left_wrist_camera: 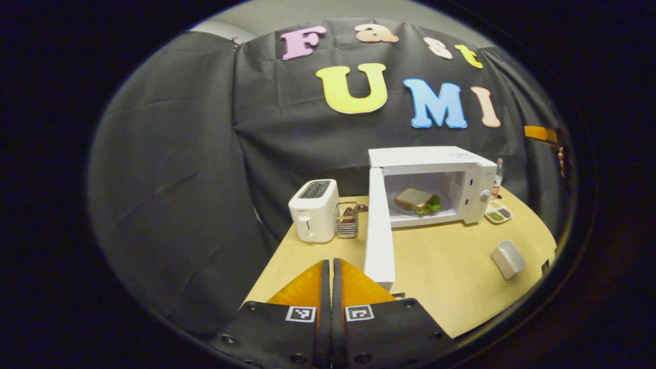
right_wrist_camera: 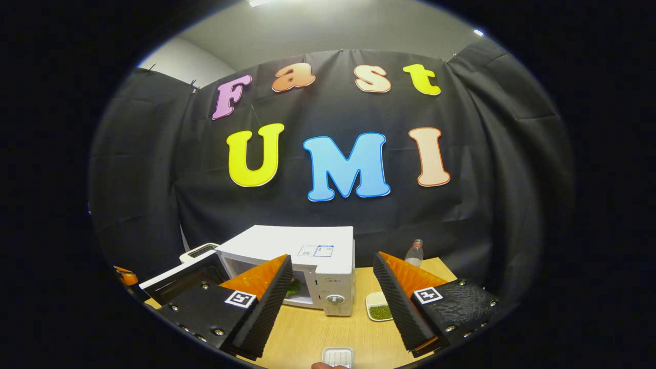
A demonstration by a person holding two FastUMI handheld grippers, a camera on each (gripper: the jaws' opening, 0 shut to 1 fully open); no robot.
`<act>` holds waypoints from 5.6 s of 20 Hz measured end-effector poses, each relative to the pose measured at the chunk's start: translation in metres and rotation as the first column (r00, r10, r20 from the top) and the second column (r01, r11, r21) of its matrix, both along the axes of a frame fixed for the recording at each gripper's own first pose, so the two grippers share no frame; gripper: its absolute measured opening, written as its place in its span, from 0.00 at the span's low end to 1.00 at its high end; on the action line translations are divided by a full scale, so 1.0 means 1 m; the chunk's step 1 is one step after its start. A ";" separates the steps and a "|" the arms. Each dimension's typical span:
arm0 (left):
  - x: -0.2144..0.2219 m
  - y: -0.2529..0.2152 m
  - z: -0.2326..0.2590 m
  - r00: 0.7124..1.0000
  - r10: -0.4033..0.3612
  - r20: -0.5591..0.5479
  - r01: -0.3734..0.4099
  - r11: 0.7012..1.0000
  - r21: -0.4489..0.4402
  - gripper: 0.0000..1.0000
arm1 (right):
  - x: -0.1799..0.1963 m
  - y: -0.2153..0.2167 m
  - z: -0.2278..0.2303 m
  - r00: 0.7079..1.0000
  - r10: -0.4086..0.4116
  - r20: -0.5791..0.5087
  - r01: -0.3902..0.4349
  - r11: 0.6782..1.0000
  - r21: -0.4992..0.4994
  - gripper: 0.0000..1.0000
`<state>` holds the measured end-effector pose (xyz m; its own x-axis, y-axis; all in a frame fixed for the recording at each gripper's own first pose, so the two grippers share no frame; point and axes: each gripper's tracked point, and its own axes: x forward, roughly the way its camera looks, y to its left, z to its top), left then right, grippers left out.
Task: Open the microwave oven with the left hand, put the food in, and close the microwave oven.
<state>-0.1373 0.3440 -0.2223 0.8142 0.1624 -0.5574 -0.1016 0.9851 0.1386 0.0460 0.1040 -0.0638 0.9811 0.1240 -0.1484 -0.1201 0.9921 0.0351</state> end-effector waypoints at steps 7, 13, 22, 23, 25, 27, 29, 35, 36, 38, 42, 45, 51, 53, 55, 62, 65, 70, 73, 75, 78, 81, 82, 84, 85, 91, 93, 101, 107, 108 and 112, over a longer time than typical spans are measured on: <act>-0.009 -0.031 -0.015 0.996 -0.075 -0.051 0.073 0.997 -0.034 0.07 | 0.003 -0.011 -0.001 1.000 -0.009 0.002 0.009 1.000 -0.013 0.96; -0.004 -0.114 -0.024 0.983 -0.177 -0.054 0.167 0.973 -0.157 0.07 | -0.001 -0.013 0.008 0.999 -0.006 0.034 0.007 1.000 -0.027 0.96; 0.034 -0.226 -0.026 0.925 -0.379 -0.028 0.356 0.891 -0.281 0.10 | -0.012 -0.033 0.013 0.998 -0.047 0.052 0.049 0.998 -0.033 0.96; 0.039 -0.236 -0.026 0.916 -0.401 -0.023 0.377 0.879 -0.292 0.07 | -0.014 -0.037 0.012 0.997 -0.060 0.052 0.061 0.998 -0.030 0.96; 0.054 -0.252 -0.024 0.901 -0.435 -0.010 0.412 0.861 -0.297 0.07 | -0.016 -0.047 0.011 0.995 -0.084 0.050 0.085 0.996 -0.025 0.96; 0.068 -0.267 -0.018 0.887 -0.462 0.021 0.445 0.841 -0.309 0.07 | -0.020 -0.060 0.012 0.992 -0.113 0.053 0.115 0.993 -0.025 0.96; 0.085 -0.278 -0.018 0.879 -0.475 0.036 0.461 0.829 -0.317 0.07 | -0.022 -0.069 0.012 0.989 -0.142 0.051 0.143 0.990 -0.021 0.96; 0.122 -0.314 -0.024 0.853 -0.518 0.063 0.507 0.793 -0.338 0.07 | -0.030 -0.098 0.015 0.977 -0.207 0.060 0.209 0.978 -0.028 0.96; 0.128 -0.320 -0.025 0.854 -0.516 0.071 0.506 0.789 -0.348 0.10 | -0.030 -0.100 0.014 0.975 -0.213 0.059 0.215 0.976 -0.029 0.96; 0.143 -0.331 -0.026 0.855 -0.512 0.081 0.506 0.788 -0.350 0.07 | -0.029 -0.103 0.015 0.974 -0.220 0.059 0.222 0.975 -0.026 0.96; 0.171 -0.349 -0.029 0.856 -0.509 0.092 0.507 0.789 -0.347 0.07 | -0.027 -0.103 0.020 0.973 -0.215 0.080 0.218 0.976 -0.029 0.96; 0.192 -0.360 -0.030 0.858 -0.504 0.099 0.505 0.794 -0.338 0.07 | -0.025 -0.104 0.021 0.975 -0.206 0.089 0.210 0.977 -0.042 0.96; 0.220 -0.377 -0.041 0.889 -0.452 0.079 0.447 0.815 -0.368 0.07 | -0.016 -0.116 0.013 0.971 -0.228 0.064 0.231 0.973 -0.031 0.96; 0.230 -0.382 -0.045 0.894 -0.441 0.071 0.434 0.821 -0.371 0.07 | -0.013 -0.120 0.009 0.971 -0.234 0.058 0.236 0.971 -0.030 0.96; 0.244 -0.385 -0.047 0.909 -0.411 0.072 0.403 0.821 -0.405 0.07 | -0.010 -0.122 0.007 0.971 -0.234 0.049 0.236 0.971 -0.031 0.96; 0.293 -0.387 -0.054 0.932 -0.353 0.075 0.351 0.835 -0.424 0.07 | 0.001 -0.125 0.001 0.972 -0.236 0.025 0.236 0.971 -0.024 0.96; 0.296 -0.395 -0.060 0.932 -0.358 0.058 0.346 0.830 -0.438 0.07 | 0.005 -0.127 -0.001 0.972 -0.236 0.018 0.236 0.971 -0.031 0.96; 0.299 -0.392 -0.060 0.929 -0.364 0.070 0.362 0.845 -0.394 0.07 | 0.010 -0.128 -0.005 0.972 -0.234 0.005 0.234 0.972 -0.026 0.96; 0.299 -0.391 -0.059 0.928 -0.363 0.078 0.364 0.846 -0.390 0.07 | 0.011 -0.125 -0.007 0.974 -0.225 -0.007 0.225 0.974 -0.013 0.96; 0.300 -0.391 -0.059 0.930 -0.359 0.079 0.361 0.853 -0.377 0.07 | 0.010 -0.122 -0.007 0.976 -0.219 -0.007 0.218 0.976 -0.012 0.96; 0.301 -0.391 -0.060 0.931 -0.354 0.083 0.358 0.854 -0.376 0.07 | 0.007 -0.119 -0.009 0.978 -0.209 -0.008 0.209 0.978 -0.015 0.96; 0.302 -0.391 -0.059 0.926 -0.367 0.089 0.373 0.854 -0.362 0.07 | 0.004 -0.118 -0.008 0.978 -0.211 -0.008 0.210 0.978 -0.015 0.96; 0.303 -0.391 -0.059 0.924 -0.371 0.090 0.378 0.855 -0.356 0.07 | 0.003 -0.119 -0.008 0.977 -0.211 -0.009 0.211 0.977 -0.012 0.96; 0.309 -0.389 -0.058 0.927 -0.362 0.101 0.375 0.866 -0.333 0.07 | 0.000 -0.118 -0.010 0.978 -0.209 -0.013 0.209 0.978 -0.015 0.96; 0.317 -0.382 -0.059 0.929 -0.355 0.100 0.368 0.873 -0.321 0.07 | -0.001 -0.117 -0.009 0.978 -0.207 -0.013 0.207 0.978 -0.018 0.96; 0.305 -0.360 0.017 0.913 -0.336 0.233 0.386 0.896 -0.221 0.07 | -0.004 -0.108 0.010 0.982 -0.187 0.021 0.188 0.982 -0.035 0.96; 0.292 -0.337 0.077 0.898 -0.288 0.332 0.359 0.916 -0.176 0.07 | -0.004 -0.100 0.027 0.985 -0.169 0.044 0.170 0.985 -0.025 0.96; 0.218 -0.237 0.229 0.847 -0.102 0.522 0.237 0.951 -0.199 0.97 | 0.005 -0.048 0.095 0.992 -0.076 0.102 0.075 0.997 0.011 0.96; 0.184 -0.203 0.249 0.836 -0.107 0.538 0.230 0.959 -0.167 0.96 | -0.012 -0.020 0.121 0.985 -0.060 0.163 0.064 0.998 -0.020 0.96; 0.182 -0.198 0.253 0.831 -0.111 0.545 0.233 0.959 -0.160 0.97 | -0.015 -0.018 0.122 0.984 -0.066 0.166 0.070 0.997 -0.020 0.96; 0.174 -0.191 0.257 0.822 -0.140 0.552 0.250 0.960 -0.129 0.97 | -0.023 -0.032 0.122 0.966 -0.186 0.181 0.189 0.982 0.001 0.96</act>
<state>0.0364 0.1532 0.0345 0.9951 -0.0941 -0.0310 0.0918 0.9934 -0.0690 0.0228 0.0719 0.0579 0.9974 -0.0652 0.0313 0.0649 0.9978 0.0134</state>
